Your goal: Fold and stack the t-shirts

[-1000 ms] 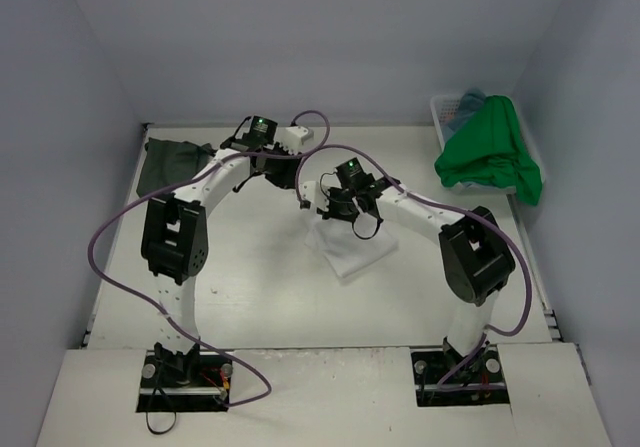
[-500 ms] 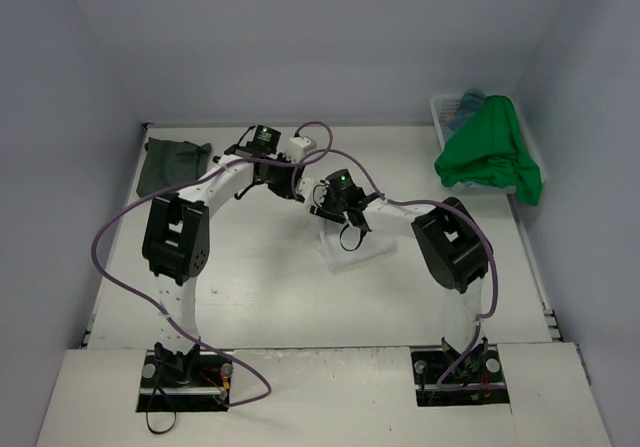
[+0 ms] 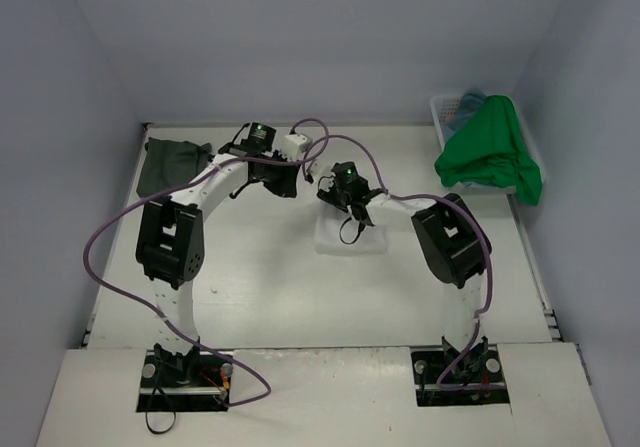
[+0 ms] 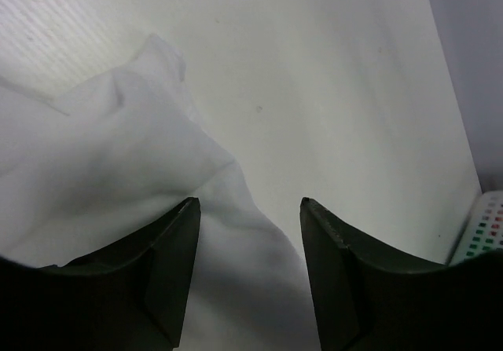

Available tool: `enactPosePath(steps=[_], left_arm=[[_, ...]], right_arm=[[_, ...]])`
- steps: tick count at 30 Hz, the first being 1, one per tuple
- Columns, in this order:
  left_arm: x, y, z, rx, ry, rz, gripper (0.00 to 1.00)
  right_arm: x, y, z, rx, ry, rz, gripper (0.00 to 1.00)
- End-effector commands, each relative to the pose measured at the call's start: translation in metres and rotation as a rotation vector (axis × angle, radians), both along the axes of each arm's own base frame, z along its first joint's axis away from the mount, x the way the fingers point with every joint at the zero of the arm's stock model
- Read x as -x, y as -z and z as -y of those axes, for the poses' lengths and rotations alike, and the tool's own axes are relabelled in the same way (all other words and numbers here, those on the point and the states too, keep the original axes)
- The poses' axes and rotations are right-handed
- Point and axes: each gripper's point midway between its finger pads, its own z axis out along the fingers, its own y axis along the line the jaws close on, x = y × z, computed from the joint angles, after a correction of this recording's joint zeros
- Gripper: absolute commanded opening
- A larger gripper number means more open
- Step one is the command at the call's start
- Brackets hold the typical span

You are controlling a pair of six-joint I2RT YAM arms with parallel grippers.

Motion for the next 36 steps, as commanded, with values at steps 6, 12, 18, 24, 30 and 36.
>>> enactPosePath(steps=[6, 12, 18, 24, 30, 36], left_arm=[[0.006, -0.063, 0.016, 0.056, 0.058, 0.122, 0.09], [0.011, -0.059, 0.030, 0.057, 0.087, 0.104, 0.08], [0.009, -0.054, 0.041, 0.069, 0.098, 0.096, 0.05], [0.006, -0.052, 0.044, 0.087, 0.085, 0.095, 0.00], [0.003, -0.048, 0.049, 0.113, 0.082, 0.088, 0.00], [0.001, -0.057, 0.051, 0.121, 0.080, 0.093, 0.00]], right_arm=[[-0.034, -0.127, 0.036, -0.131, 0.161, 0.197, 0.53], [-0.023, -0.119, 0.051, -0.119, 0.155, 0.155, 0.13], [-0.012, -0.067, 0.056, -0.088, 0.106, 0.010, 0.00], [-0.010, -0.035, 0.059, -0.109, 0.093, -0.077, 0.00], [-0.011, -0.021, 0.068, -0.116, 0.104, -0.112, 0.00], [-0.018, -0.031, 0.082, -0.070, 0.154, -0.066, 0.00]])
